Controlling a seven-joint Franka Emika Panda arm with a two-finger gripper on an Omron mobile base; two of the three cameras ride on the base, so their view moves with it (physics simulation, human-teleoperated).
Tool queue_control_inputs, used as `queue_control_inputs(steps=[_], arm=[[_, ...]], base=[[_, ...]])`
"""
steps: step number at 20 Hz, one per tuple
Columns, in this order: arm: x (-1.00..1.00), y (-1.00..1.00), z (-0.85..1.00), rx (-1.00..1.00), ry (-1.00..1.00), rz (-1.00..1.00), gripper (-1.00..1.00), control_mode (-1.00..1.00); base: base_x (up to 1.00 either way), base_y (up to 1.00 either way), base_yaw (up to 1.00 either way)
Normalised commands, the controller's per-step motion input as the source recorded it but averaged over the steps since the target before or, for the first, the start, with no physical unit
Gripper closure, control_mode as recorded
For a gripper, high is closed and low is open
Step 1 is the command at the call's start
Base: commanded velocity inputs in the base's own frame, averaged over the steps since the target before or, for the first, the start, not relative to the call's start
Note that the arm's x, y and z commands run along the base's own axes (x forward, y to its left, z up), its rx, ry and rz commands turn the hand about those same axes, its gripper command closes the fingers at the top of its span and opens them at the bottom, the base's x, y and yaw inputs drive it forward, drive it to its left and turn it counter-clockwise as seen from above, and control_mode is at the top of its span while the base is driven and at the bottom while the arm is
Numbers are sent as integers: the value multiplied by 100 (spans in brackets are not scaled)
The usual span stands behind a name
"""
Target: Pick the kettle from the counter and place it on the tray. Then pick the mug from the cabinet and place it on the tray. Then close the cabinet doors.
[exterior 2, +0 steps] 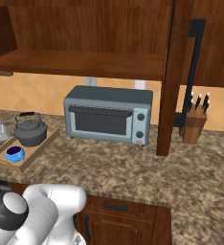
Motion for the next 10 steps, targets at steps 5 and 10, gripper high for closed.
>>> queue_control_inputs(steps=[5,10], arm=[[-1,26,0,-4,-10,0,-100,-100],[0,15,0,-2,-6,0,-100,-100]], base=[[0,0,0],[0,0,0]])
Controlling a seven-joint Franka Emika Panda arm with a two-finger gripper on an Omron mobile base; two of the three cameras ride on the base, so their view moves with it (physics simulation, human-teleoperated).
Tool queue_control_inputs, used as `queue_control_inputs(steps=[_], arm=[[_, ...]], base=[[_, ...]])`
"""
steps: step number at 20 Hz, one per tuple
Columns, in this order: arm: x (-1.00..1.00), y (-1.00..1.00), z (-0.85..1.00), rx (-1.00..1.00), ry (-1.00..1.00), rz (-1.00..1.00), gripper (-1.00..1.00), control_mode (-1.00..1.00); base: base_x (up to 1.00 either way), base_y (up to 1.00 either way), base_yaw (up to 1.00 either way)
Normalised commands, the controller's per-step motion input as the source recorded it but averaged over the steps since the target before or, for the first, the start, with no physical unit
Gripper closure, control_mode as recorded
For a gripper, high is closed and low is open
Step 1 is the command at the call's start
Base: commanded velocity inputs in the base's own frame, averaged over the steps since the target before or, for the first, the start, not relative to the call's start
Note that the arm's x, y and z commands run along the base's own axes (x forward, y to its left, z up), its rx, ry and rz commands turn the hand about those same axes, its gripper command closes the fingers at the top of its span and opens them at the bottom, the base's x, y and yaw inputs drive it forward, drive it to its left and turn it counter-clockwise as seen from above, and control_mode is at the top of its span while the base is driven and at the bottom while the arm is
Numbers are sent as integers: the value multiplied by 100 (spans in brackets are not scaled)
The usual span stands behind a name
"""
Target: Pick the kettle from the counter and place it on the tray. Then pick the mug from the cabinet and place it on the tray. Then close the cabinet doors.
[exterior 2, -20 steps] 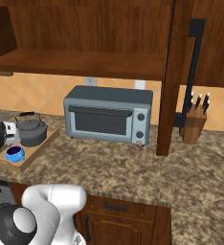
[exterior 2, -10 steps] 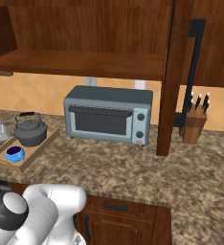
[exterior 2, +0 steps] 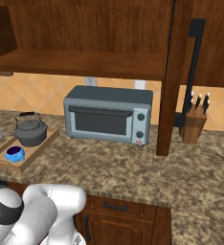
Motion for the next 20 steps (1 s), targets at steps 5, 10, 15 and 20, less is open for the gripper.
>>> queue_control_inputs(steps=[5,10,15,20], arm=[[0,8,0,-6,0,0,-100,-100],[-3,12,0,-7,0,0,-100,-100],[-2,24,-3,-5,-6,0,-100,-100],[-14,12,-2,0,-32,-1,-100,-100]], base=[[0,0,0],[0,0,0],[0,0,0],[0,0,0]])
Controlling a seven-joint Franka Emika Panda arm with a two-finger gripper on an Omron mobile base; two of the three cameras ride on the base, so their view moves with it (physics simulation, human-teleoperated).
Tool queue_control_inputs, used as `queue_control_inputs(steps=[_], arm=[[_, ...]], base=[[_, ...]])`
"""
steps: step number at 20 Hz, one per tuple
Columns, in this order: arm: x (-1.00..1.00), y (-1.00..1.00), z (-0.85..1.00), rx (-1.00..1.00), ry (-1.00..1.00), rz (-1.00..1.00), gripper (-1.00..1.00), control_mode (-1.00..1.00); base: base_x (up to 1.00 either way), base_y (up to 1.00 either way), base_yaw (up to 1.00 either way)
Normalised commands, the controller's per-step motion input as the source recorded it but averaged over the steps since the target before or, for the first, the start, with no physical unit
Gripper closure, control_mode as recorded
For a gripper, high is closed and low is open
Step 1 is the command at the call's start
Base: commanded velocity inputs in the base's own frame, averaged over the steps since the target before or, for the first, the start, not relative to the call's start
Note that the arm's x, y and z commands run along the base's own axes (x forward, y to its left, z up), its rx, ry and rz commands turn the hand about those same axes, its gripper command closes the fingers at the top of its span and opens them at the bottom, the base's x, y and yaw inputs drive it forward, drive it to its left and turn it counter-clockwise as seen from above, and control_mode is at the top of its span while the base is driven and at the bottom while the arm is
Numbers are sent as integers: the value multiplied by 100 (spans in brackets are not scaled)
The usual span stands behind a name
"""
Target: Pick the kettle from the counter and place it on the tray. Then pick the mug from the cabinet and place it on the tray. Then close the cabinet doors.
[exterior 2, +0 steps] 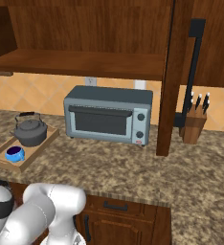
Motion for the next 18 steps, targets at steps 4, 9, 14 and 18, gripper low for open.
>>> queue_control_inputs(steps=[4,9,14,18], arm=[[-6,0,-2,0,-31,0,-100,-100],[-1,14,4,0,-8,0,-100,-100],[0,52,1,0,-7,-2,-100,-100],[0,44,5,-4,-8,-8,-100,-100]], base=[[0,0,0],[0,0,0],[0,0,0],[0,0,0]])
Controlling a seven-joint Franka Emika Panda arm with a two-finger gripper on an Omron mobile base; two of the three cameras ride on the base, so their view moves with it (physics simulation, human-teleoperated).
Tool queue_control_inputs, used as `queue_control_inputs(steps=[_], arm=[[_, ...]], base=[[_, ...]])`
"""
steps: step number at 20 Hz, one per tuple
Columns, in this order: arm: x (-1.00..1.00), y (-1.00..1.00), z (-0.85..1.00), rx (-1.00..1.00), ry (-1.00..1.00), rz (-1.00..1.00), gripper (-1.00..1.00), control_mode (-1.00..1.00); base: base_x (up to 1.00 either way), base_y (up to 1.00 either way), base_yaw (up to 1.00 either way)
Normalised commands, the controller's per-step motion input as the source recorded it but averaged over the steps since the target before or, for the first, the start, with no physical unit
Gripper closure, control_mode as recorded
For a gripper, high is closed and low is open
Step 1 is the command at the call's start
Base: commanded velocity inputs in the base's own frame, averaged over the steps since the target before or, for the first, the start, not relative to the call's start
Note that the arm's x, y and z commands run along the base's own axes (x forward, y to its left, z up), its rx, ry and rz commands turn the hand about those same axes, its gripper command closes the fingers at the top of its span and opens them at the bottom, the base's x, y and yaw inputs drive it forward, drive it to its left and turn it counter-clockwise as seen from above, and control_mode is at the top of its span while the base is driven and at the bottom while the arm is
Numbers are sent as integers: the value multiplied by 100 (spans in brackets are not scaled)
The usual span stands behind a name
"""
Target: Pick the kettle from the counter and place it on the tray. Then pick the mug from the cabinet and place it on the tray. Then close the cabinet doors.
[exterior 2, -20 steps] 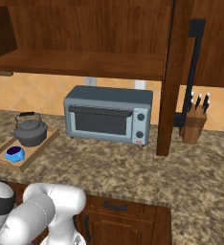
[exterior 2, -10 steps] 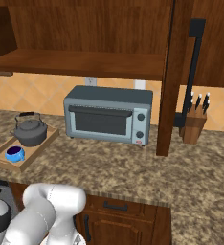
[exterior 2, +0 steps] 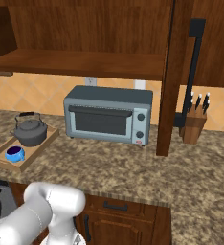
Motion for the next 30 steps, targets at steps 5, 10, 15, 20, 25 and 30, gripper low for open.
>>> queue_control_inputs(steps=[5,10,15,20,25,30], arm=[[0,37,27,-3,-9,-8,-100,-100],[-7,12,14,-8,-8,0,-100,-100],[-18,0,0,-13,-15,0,-100,-100],[-21,0,3,-20,-21,0,-100,-100],[-29,5,40,-13,-17,0,-100,-100],[-13,31,44,-12,-5,0,-100,-100]], base=[[0,0,0],[0,0,0],[0,0,0],[0,0,0],[0,0,0],[0,0,0]])
